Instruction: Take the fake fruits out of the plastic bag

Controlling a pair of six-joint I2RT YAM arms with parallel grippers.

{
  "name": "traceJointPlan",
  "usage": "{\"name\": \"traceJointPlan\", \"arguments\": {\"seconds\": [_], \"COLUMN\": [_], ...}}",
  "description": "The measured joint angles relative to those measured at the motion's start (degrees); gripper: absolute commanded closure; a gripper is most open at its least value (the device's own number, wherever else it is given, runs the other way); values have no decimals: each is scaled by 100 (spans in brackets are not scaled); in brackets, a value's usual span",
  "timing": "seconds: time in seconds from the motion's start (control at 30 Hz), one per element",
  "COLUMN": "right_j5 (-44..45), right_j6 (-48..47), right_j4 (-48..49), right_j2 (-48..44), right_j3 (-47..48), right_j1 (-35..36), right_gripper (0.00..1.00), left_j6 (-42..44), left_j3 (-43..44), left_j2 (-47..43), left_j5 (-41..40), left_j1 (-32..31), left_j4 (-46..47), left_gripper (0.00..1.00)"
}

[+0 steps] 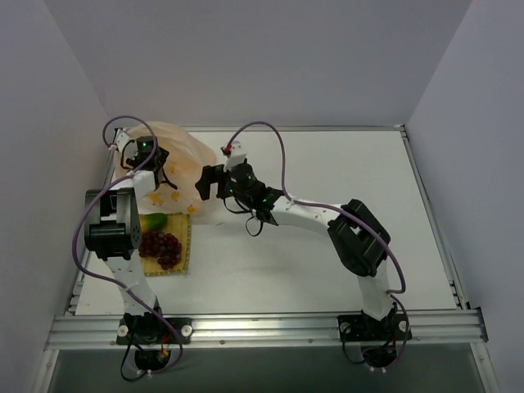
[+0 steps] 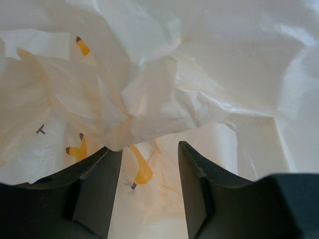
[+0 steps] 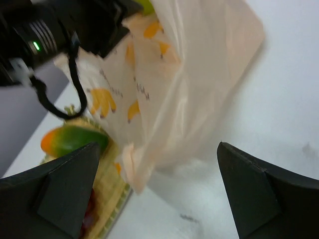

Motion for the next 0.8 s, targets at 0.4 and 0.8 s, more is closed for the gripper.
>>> {"name": "traceJointPlan", "arguments": {"seconds": [0.4,0.8], "right_j5": [-750,-1421], "right_j6": [-138,-114], "right_j4": [-673,-699], "right_j2": [1928,1097], "right_j3": [2424,1930], "right_j1": [-485,-396], "right_gripper": [100,100], "left_j6": [94,525], "left_j3": [-57,293], "left_j2": [-46,315], "left_j5": [22,-116], "left_j1": [-391,-463], "left_j4": [-15,-396], "left_gripper": [79,98]}}
